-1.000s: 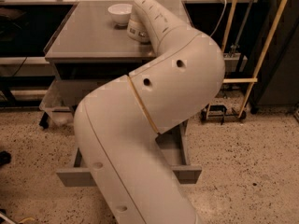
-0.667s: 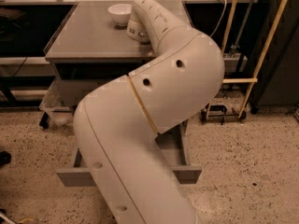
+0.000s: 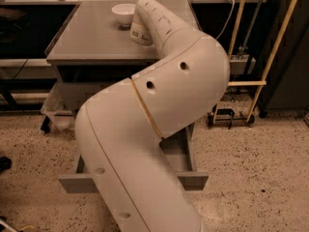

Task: Pick orange can from middle drawer and place on counter

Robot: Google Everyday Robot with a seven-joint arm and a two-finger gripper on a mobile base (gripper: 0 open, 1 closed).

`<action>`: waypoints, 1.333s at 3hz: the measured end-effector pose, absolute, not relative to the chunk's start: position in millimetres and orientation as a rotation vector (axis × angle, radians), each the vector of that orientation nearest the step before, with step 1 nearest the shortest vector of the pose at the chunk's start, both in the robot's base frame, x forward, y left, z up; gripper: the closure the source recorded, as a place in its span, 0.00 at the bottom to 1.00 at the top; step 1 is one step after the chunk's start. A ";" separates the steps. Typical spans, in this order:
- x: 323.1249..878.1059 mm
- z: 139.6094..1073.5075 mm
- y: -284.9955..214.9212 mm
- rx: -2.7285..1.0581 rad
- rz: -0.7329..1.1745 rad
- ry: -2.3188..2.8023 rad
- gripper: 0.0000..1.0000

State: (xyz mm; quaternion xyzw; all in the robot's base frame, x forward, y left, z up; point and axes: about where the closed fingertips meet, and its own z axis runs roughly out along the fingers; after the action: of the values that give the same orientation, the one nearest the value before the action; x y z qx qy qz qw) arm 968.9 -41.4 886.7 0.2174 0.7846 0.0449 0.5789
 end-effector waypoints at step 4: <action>941.2 880.0 -234.8 0.859 0.303 1.853 0.00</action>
Offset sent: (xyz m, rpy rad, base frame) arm -0.0117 -0.1164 0.0189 0.2867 0.0172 0.0221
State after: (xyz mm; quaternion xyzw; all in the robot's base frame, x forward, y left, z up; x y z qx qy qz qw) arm 941.2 -234.8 880.0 0.3570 0.7706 0.1258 0.5128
